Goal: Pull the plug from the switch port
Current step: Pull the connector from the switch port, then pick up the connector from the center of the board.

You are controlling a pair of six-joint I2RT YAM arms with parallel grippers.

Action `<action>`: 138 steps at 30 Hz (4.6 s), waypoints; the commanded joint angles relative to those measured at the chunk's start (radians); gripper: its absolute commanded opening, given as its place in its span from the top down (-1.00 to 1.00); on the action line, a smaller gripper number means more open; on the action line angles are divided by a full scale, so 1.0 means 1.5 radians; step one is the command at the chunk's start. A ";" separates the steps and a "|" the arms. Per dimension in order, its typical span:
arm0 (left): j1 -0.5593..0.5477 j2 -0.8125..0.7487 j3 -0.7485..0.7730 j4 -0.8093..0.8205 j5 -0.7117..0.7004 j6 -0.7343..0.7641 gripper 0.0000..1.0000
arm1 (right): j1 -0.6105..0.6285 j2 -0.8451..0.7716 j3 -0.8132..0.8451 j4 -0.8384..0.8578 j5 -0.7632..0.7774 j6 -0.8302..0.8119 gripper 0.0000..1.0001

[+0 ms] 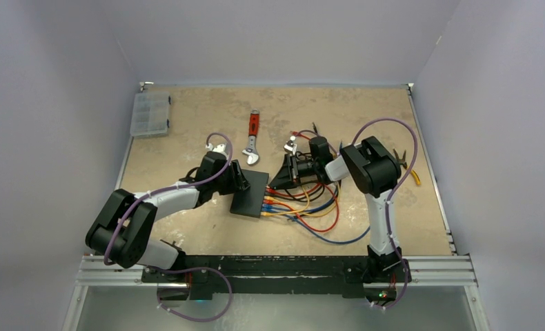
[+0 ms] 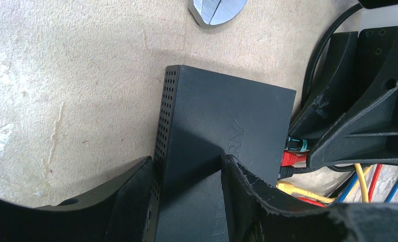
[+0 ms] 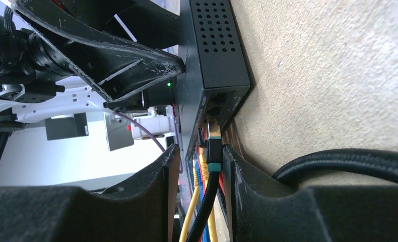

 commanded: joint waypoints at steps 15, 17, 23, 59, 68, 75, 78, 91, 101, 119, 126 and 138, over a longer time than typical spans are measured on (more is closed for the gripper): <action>-0.001 -0.002 -0.004 0.014 0.039 0.004 0.03 | 0.034 0.089 0.041 0.013 0.100 -0.018 0.39; -0.001 -0.006 -0.003 0.009 0.037 0.006 0.01 | 0.033 0.090 0.045 0.000 0.106 -0.025 0.47; -0.005 -0.024 0.011 -0.029 0.017 0.033 -0.12 | 0.034 0.095 0.060 -0.046 0.127 -0.063 0.77; -0.249 0.062 0.175 -0.247 -0.270 0.129 -0.57 | 0.034 0.031 0.074 -0.243 0.244 -0.235 1.00; -0.254 0.107 0.178 -0.301 -0.351 0.126 -0.44 | 0.034 0.024 0.074 -0.267 0.238 -0.255 1.00; -0.255 0.130 0.167 -0.322 -0.389 0.114 -0.34 | 0.034 -0.002 0.065 -0.291 0.247 -0.271 1.00; -0.255 0.128 0.158 -0.321 -0.393 0.103 -0.31 | 0.032 -0.016 0.051 -0.295 0.253 -0.277 1.00; -0.255 0.141 0.153 -0.327 -0.396 0.081 -0.18 | 0.012 -0.076 0.014 -0.328 0.253 -0.310 1.00; -0.255 0.140 0.150 -0.328 -0.403 0.077 -0.12 | 0.006 -0.120 0.011 -0.390 0.323 -0.351 1.00; -0.255 0.106 0.154 -0.265 -0.305 0.109 -0.31 | -0.001 -0.196 0.020 -0.415 0.328 -0.378 1.00; -0.240 0.063 0.226 -0.213 -0.194 0.119 -0.64 | -0.002 -0.233 0.065 -0.409 0.353 -0.389 0.78; -0.082 -0.029 0.153 0.007 0.088 0.027 -0.68 | -0.001 -0.359 0.055 -0.453 0.478 -0.420 -0.38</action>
